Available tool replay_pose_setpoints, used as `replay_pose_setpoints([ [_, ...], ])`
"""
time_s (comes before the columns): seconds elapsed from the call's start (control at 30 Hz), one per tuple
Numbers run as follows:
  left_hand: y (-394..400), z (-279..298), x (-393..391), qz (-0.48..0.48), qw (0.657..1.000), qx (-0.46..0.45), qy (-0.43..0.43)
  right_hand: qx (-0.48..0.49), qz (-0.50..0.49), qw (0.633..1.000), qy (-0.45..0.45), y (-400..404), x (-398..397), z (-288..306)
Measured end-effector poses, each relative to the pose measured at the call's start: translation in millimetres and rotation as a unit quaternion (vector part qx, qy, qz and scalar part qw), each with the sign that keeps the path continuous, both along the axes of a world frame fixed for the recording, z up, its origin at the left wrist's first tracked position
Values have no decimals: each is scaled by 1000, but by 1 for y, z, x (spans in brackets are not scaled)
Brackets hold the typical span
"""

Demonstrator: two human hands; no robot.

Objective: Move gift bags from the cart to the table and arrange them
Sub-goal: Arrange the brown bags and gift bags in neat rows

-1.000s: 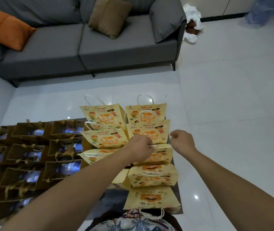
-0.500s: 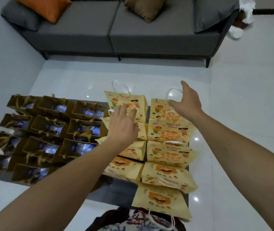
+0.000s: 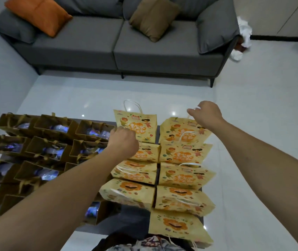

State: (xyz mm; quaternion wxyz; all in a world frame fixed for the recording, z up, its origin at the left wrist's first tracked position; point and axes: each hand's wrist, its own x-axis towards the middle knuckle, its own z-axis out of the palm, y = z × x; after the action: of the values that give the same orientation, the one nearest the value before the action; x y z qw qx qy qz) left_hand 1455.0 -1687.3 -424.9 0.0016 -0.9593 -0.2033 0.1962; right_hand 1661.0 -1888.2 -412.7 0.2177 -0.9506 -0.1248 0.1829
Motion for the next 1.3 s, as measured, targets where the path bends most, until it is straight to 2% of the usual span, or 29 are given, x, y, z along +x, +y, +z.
replay_pose_setpoints([
  [0.2,6,22,0,10,999,-32,-19,63,-6,995,-83,-1,2,71],
  [0.3,4,46,7,54,991,-71,-100,82,-3,986,-143,0,2,115],
  [0.43,1,87,17,105,954,-123,-254,120,-24,972,-199,3,-7,166],
  [0.57,9,137,19,60,934,-97,-340,147,-19,960,-237,11,-21,208],
  [0.8,30,216,4,41,872,-65,-484,198,35,937,-287,36,-51,271],
  [1.0,48,262,-24,22,820,-58,-569,231,61,923,-301,58,-72,293],
  [1.3,85,275,-77,44,788,-5,-614,225,106,939,-239,95,-110,274],
])
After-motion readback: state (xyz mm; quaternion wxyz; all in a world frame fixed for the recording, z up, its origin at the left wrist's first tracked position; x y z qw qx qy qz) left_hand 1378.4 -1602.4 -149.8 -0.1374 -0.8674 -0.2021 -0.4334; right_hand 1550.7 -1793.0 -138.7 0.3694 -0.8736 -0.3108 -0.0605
